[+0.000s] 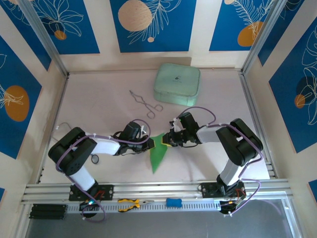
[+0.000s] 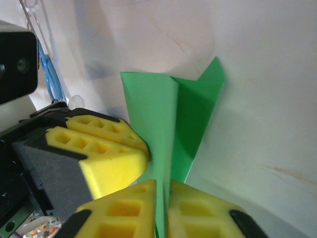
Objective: Fold a paper plane with a square sheet of paper (pick it up from the middle)
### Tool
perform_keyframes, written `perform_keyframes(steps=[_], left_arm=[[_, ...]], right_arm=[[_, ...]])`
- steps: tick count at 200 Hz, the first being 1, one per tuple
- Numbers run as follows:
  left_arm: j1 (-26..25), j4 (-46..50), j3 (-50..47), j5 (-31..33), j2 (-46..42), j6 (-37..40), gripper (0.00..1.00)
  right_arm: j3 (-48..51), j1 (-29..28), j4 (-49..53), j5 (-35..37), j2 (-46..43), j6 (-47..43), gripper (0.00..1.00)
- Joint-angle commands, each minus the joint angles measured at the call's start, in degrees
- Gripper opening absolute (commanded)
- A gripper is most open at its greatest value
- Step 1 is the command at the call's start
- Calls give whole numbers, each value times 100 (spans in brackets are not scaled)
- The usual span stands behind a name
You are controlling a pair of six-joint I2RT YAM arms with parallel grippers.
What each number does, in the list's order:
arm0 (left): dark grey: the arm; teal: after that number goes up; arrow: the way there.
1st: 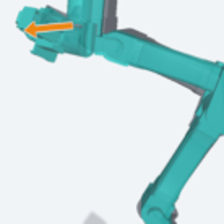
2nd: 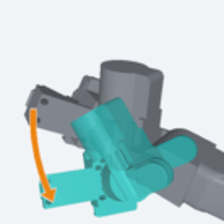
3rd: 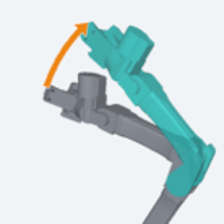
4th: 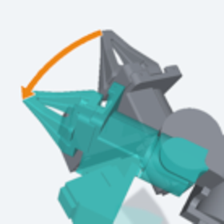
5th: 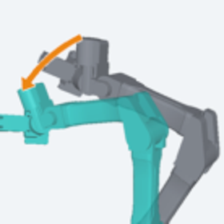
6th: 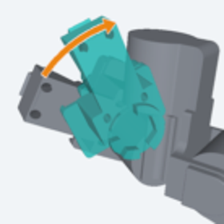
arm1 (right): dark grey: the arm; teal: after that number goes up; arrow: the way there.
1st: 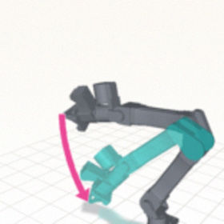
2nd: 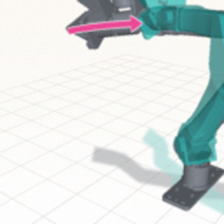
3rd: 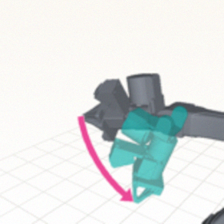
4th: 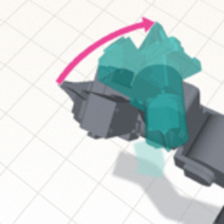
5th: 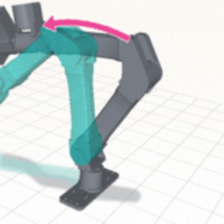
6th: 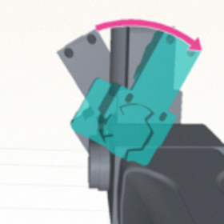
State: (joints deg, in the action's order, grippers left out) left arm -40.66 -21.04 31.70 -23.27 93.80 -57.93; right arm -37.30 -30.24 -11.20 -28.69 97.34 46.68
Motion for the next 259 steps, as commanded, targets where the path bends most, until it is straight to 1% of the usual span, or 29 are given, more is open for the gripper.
perform_keyframes(steps=[1,20,42,65,83,103,115,151,190,218,259], left_arm=[[-48,394,200,-97,-168,246,22],[-52,645,346,-12,-437,454,34],[-82,1015,457,216,-814,791,42],[-189,1415,525,528,-1165,1221,45],[-315,1635,556,779,-1359,1557,45],[-600,1873,624,1044,-1483,2025,44],[-877,2060,689,1308,-1494,2347,45],[-1631,2547,1004,2155,-1254,3095,47],[-2134,2672,1325,2702,-899,3609,53],[-2330,2846,1565,3027,-581,3862,55],[-2513,3052,1857,3345,-178,4044,52]], right_arm=[[-39,70,125,96,-125,88,9],[1,142,547,739,-420,376,8],[446,276,269,1357,-900,999,7],[659,293,324,1833,-1321,1481,7],[700,249,559,2107,-1542,1859,7],[818,147,778,2501,-1820,2265,7],[883,109,959,2683,-1969,2553,6],[860,71,995,2523,-1980,2616,6],[756,53,944,2326,-1798,2547,7],[656,76,1017,2274,-1750,2457,7],[585,127,1083,2173,-1799,2408,6]])
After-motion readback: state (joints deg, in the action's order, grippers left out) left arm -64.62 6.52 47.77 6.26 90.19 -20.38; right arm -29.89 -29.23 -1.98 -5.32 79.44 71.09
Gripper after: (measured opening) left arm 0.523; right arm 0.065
